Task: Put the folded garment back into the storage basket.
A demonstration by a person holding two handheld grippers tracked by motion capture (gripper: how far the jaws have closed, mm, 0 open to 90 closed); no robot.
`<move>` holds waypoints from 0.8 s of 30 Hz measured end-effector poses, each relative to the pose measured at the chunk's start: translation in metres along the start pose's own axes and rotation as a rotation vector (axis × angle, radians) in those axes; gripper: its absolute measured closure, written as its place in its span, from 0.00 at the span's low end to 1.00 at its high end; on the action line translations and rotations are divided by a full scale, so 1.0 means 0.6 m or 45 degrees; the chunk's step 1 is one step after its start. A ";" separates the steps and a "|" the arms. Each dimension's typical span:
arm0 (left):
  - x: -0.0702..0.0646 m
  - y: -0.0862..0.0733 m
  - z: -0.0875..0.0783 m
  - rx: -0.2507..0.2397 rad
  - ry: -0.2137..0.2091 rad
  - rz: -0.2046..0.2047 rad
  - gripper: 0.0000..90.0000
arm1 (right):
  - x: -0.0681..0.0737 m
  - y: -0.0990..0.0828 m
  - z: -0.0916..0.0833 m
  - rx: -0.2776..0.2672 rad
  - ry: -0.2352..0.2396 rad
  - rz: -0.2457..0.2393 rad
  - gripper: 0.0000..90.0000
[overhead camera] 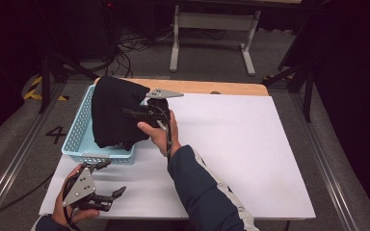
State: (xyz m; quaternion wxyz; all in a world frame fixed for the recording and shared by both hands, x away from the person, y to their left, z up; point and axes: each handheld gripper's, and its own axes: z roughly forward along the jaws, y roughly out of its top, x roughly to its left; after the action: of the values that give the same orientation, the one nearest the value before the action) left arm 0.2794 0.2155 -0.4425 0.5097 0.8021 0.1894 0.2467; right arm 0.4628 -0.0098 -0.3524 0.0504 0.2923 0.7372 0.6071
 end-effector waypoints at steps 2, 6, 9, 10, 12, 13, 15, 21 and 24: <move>0.000 0.001 0.000 0.002 0.002 0.009 0.11 | 0.000 -0.003 0.011 0.011 -0.002 0.009 0.72; -0.001 0.000 0.001 0.001 -0.009 0.006 0.11 | 0.004 -0.011 0.033 0.041 0.009 0.011 0.72; -0.001 0.000 0.000 -0.001 -0.017 0.009 0.11 | 0.008 -0.020 0.053 0.080 0.011 0.010 0.72; -0.001 0.000 0.000 -0.001 -0.017 0.009 0.11 | 0.008 -0.020 0.053 0.080 0.011 0.010 0.72; -0.001 -0.001 -0.001 -0.001 -0.017 0.010 0.11 | 0.011 -0.029 0.070 0.113 0.006 0.014 0.71; -0.001 -0.001 -0.002 -0.003 -0.016 0.011 0.11 | 0.011 -0.032 0.075 0.120 0.005 0.019 0.71; -0.001 -0.001 -0.002 -0.002 -0.016 0.010 0.11 | 0.013 -0.035 0.083 0.144 0.002 0.008 0.71; -0.003 -0.002 -0.003 0.008 -0.021 0.010 0.11 | 0.019 -0.036 0.099 0.225 -0.015 -0.018 0.67; -0.003 -0.003 -0.003 0.011 -0.022 0.012 0.11 | 0.020 -0.038 0.102 0.243 -0.025 -0.018 0.60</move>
State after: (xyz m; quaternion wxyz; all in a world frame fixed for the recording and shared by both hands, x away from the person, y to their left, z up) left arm 0.2768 0.2163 -0.4438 0.5066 0.8074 0.1824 0.2414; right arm 0.4710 0.0468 -0.3859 0.0337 0.2963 0.7933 0.5308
